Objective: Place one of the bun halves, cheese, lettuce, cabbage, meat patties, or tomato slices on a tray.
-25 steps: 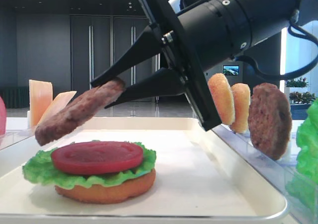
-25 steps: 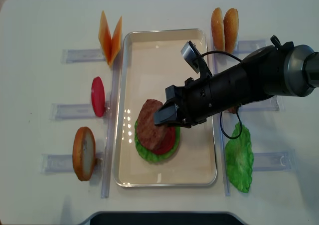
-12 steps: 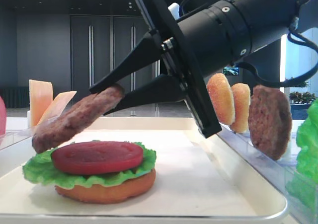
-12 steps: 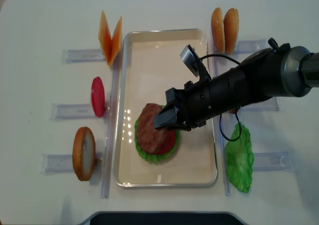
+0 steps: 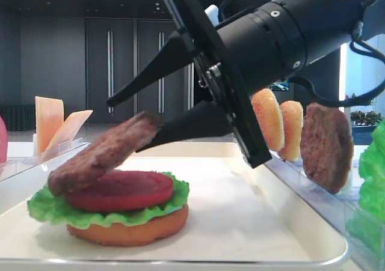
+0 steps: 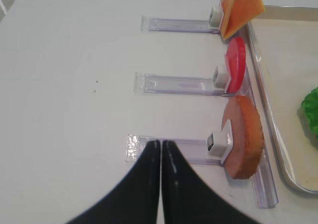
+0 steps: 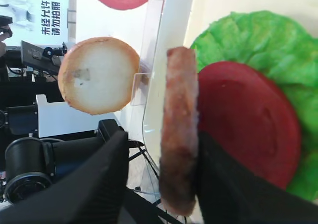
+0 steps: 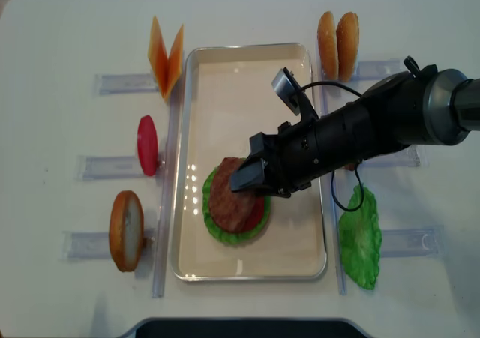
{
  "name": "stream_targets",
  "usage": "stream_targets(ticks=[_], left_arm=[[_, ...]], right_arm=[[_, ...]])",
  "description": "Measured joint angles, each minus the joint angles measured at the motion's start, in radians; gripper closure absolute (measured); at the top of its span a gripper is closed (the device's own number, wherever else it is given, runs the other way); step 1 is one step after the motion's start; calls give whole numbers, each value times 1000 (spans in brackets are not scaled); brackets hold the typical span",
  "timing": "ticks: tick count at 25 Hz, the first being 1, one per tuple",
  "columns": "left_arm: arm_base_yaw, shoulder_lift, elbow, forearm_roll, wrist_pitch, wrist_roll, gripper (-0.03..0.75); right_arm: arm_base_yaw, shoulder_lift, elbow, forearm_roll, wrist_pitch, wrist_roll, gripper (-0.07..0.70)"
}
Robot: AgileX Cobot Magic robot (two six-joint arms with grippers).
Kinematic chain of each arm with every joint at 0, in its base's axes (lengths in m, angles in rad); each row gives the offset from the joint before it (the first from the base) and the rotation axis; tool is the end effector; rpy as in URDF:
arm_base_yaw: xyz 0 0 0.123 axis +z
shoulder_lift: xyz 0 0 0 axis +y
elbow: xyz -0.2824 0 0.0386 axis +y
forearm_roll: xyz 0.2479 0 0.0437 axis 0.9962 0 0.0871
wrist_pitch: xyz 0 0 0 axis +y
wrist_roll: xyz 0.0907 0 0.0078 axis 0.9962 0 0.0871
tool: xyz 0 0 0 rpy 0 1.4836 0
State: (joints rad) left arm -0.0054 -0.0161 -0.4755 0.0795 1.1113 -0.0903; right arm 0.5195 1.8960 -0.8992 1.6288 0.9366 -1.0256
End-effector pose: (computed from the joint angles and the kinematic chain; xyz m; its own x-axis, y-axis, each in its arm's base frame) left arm -0.0068 0.0065 0.2665 -0.5028 -0.0521 -0.8629 -0.0837 0.9964 -0.0114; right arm 0.2540 0.2297 0.1539 -0.9722 -0.1455 -0.1835 -0.2285 0.4173 0.8796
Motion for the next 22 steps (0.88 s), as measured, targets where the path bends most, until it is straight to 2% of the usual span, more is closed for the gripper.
stream_targets(ticks=[4, 10, 17, 22], left_arm=[[0, 0, 0, 0, 0, 0, 715], [0, 0, 0, 0, 0, 0, 715], [0, 0, 0, 0, 0, 0, 715], [0, 0, 0, 0, 0, 0, 715]], right_arm=[[-12, -1, 0, -21, -8, 0, 229], [-52, -82, 0, -127, -85, 17, 174], [-84, -224, 0, -356, -186, 146, 169], [-126, -354, 0, -546, -200, 260, 167]])
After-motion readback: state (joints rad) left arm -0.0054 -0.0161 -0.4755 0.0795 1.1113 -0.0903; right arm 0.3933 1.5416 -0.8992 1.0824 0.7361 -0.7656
